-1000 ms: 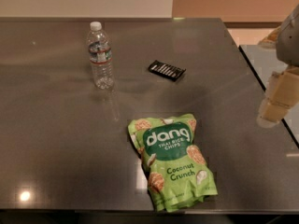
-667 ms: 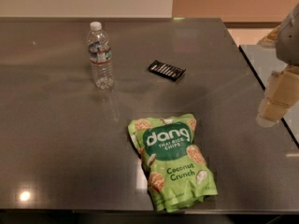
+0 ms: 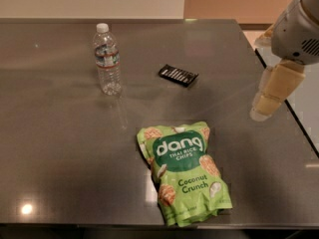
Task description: Move water bottle near rxbar chocolate
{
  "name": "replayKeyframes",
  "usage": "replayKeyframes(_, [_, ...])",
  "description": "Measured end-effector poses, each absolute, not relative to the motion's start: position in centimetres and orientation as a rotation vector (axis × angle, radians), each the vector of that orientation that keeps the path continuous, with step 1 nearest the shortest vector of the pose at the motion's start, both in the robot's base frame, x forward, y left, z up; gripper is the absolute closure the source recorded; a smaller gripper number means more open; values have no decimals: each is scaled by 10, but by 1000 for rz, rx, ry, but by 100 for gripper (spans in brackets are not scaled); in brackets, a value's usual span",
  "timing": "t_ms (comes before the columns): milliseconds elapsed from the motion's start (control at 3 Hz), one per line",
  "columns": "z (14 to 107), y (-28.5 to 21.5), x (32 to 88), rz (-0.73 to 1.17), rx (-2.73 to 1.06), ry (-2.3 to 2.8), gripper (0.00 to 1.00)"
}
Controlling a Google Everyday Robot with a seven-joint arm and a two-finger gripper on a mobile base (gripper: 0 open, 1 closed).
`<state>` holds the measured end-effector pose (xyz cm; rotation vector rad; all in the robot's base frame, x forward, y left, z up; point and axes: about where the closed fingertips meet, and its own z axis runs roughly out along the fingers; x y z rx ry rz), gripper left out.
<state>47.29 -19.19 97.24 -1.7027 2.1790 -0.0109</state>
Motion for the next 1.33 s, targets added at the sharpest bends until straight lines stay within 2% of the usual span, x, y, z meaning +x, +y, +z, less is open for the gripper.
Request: replayKeyframes(1333, [959, -75, 560, 335, -1602, 2006, 0])
